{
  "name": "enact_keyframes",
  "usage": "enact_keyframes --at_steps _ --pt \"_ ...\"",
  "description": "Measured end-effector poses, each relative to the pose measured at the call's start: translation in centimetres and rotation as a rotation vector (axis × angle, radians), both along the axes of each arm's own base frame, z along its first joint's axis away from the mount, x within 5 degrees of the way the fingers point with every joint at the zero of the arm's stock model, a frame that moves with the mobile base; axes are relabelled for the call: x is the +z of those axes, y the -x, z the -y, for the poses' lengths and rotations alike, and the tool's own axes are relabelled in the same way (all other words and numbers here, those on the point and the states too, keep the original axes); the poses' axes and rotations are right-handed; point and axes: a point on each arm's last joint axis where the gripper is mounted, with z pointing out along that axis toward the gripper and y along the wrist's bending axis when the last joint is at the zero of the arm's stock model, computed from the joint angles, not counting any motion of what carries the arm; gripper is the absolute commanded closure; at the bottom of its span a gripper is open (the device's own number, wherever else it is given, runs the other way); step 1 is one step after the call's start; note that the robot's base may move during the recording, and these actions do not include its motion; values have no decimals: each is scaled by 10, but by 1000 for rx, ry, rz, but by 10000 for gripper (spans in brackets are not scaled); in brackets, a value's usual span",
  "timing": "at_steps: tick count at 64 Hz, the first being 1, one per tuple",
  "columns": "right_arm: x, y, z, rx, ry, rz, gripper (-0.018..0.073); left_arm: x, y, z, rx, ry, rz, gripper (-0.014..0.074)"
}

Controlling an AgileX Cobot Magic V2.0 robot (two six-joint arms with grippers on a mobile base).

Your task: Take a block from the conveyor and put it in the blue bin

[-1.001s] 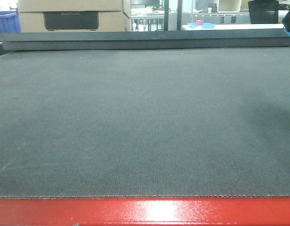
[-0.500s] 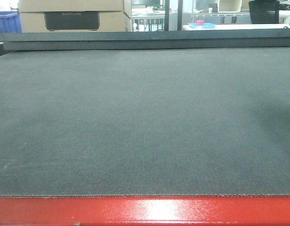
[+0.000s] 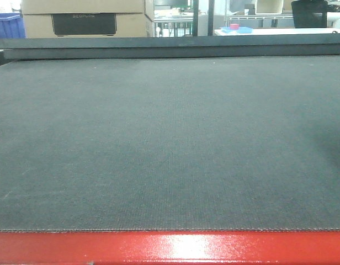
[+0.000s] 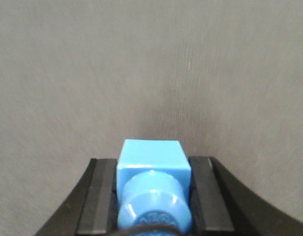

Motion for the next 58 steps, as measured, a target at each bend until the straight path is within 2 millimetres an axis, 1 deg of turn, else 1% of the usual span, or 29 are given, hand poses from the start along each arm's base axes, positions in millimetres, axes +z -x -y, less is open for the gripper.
enact_keyframes --at_steps 11,19,25,30,37,42,58 --pt "23 24 5 0 -26 127 721 24 36 -1 -1 10 131 707" --pt "41 38 8 0 -44 212 721 34 54 -1 -2 17 192 707" --pt "61 49 9 6 -61 288 721 38 65 -1 -11 19 219 707" --pt "79 58 11 6 -76 358 721 39 70 2 -30 21 228 707" --pt "98 69 14 6 -86 426 721 40 72 6 -62 27 233 707" --pt "107 74 15 5 -86 445 721 40 72 8 -76 29 231 707" --pt "107 76 15 6 -83 429 721 39 72 8 -79 27 229 707"
